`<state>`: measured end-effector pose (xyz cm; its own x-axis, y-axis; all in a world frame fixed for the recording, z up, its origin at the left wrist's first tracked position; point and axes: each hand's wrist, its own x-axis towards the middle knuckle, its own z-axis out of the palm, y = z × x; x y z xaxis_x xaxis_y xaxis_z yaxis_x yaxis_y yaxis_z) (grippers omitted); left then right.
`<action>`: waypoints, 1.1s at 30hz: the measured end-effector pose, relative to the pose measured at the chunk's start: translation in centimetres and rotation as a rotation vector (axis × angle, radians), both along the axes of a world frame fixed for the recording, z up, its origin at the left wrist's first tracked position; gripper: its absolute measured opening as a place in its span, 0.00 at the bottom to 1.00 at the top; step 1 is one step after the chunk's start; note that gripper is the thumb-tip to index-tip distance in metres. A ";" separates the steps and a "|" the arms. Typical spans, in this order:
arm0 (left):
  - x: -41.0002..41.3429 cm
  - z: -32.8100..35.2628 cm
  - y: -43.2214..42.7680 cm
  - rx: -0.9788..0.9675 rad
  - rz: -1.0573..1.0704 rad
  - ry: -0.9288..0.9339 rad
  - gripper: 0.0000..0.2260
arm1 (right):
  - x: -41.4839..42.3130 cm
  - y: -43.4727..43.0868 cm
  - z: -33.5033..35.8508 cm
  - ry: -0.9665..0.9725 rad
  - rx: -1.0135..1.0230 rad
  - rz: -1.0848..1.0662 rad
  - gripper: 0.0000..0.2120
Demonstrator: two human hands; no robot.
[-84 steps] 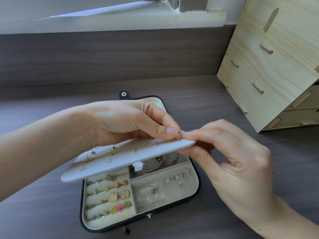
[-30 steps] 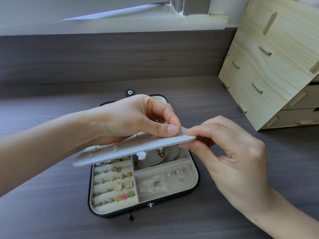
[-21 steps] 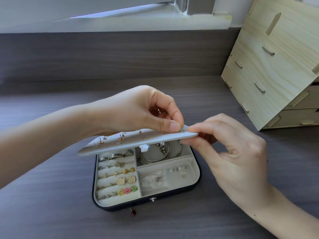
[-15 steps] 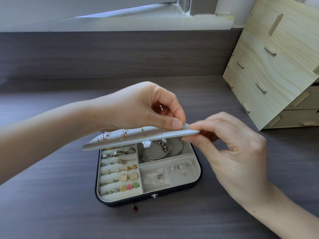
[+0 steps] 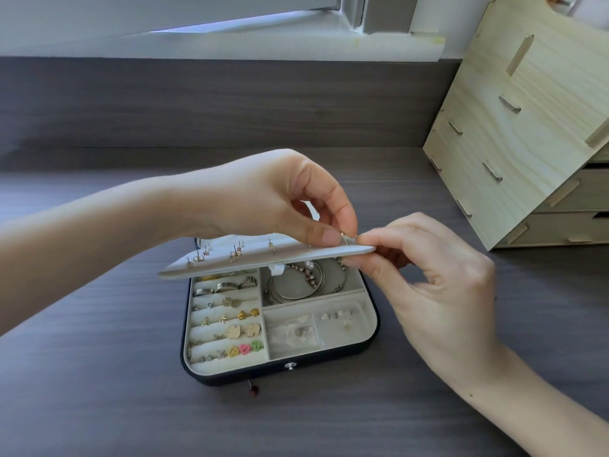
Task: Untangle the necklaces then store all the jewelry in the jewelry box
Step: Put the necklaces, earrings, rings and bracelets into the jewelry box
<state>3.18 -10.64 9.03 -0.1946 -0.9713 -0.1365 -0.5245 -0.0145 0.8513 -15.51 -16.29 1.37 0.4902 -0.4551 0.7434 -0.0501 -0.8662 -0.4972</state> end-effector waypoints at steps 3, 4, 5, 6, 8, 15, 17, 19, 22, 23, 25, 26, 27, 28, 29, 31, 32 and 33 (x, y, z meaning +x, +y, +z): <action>0.1 0.1 0.0 0.026 -0.004 0.044 0.03 | 0.1 0.0 0.1 -0.003 -0.001 0.002 0.07; 0.1 0.1 -0.1 0.027 0.004 0.051 0.04 | 0.1 0.0 0.1 -0.004 -0.001 0.004 0.07; 0.0 0.1 -0.1 0.023 0.013 0.054 0.04 | 0.1 0.0 0.1 -0.005 -0.001 0.005 0.07; -0.1 0.1 -0.1 0.013 0.022 0.047 0.04 | 0.1 0.0 0.1 -0.005 -0.003 0.005 0.07; -0.4 0.1 -0.1 -0.024 0.039 0.022 0.04 | 0.0 -0.1 0.1 -0.004 -0.005 0.003 0.07; -0.6 0.1 0.0 -0.032 0.085 0.115 0.13 | 0.1 -0.1 0.0 -0.009 0.004 0.005 0.07; -0.5 0.1 -0.1 -0.019 0.084 0.151 0.14 | 0.1 -0.1 0.0 -0.011 0.003 0.001 0.06; -0.6 0.1 -0.1 0.000 0.081 0.190 0.14 | 0.2 -0.1 0.0 -0.020 -0.004 -0.004 0.06; -0.3 0.1 0.0 0.041 0.088 0.273 0.16 | 0.3 -0.1 0.0 -0.027 -0.002 -0.006 0.07; -0.3 0.0 0.0 0.052 0.098 0.312 0.16 | 0.2 -0.1 0.0 -0.028 0.002 -0.006 0.07; -0.1 0.0 -0.1 0.058 0.143 0.347 0.13 | 0.2 -0.1 -0.1 -0.025 0.005 -0.007 0.08; -0.1 0.0 -0.1 0.050 0.170 0.317 0.12 | 0.2 -0.1 -0.1 -0.023 0.006 -0.005 0.08; -0.1 -0.2 -0.1 0.033 0.191 0.253 0.13 | 0.2 -0.1 -0.1 -0.023 0.008 -0.002 0.08; -0.1 -0.3 -0.2 0.014 0.204 0.172 0.14 | 0.2 -0.1 -0.1 -0.024 0.011 0.000 0.08; -0.2 -0.4 -0.2 -0.003 0.207 0.101 0.15 | 0.2 -0.1 -0.1 -0.025 0.013 0.001 0.08; -0.3 -0.3 -0.1 -0.025 0.190 0.027 0.16 | 0.2 -0.1 -0.1 -0.020 0.014 0.002 0.08; -0.2 -0.3 -0.1 -0.033 0.178 0.017 0.15 | 0.2 -0.1 -0.1 -0.018 0.014 0.004 0.08; 0.0 -0.2 -0.1 -0.040 0.167 0.010 0.14 | 0.2 -0.1 -0.1 -0.019 0.014 0.005 0.08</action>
<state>3.14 -10.78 8.79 -0.0316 -0.9949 -0.0962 -0.5095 -0.0668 0.8579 -15.36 -16.42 1.28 0.4786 -0.4633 0.7459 -0.0364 -0.8592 -0.5104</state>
